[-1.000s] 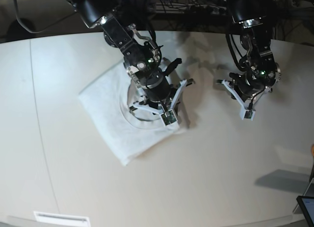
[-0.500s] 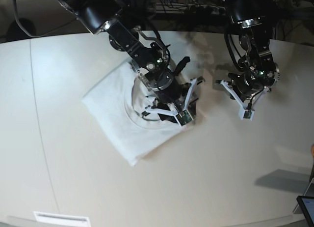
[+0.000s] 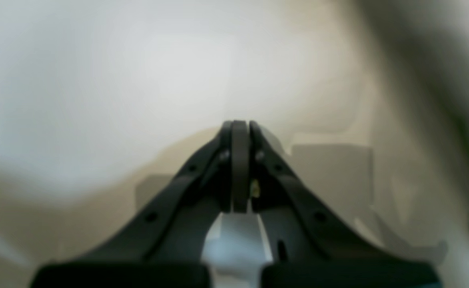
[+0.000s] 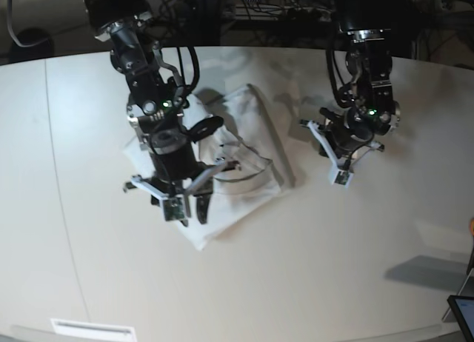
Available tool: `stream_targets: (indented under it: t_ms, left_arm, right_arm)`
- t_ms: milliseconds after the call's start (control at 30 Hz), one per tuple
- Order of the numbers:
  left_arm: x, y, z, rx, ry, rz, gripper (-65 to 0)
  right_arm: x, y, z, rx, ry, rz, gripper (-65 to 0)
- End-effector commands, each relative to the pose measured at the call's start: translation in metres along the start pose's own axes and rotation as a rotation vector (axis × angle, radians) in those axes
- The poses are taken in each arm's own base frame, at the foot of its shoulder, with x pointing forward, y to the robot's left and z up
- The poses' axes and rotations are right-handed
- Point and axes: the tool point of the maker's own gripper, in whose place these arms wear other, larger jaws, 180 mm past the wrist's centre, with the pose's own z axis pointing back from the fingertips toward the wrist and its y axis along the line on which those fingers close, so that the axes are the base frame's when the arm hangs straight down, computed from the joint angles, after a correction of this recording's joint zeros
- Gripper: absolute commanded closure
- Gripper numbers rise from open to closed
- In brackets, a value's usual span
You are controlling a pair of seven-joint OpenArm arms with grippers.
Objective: Fold the T-shirt properly
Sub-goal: 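Push the shirt edge with the left gripper toward the right gripper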
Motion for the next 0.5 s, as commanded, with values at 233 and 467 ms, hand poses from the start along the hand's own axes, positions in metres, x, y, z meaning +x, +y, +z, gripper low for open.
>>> stream_targets:
  t_ms: [233, 467]
  left_arm:
    - [0.036, -0.037, -0.019, -0.095, -0.054, 0.008, 0.0]
    - [0.054, -0.033, -0.029, -0.105, -0.058, 0.022, 0.0]
  right_arm:
    - [-0.031, -0.067, 0.033, -0.181, 0.048, -0.041, -1.9]
    - [-0.052, -0.107, 0.058, -0.291, 0.1, -0.047, -2.2]
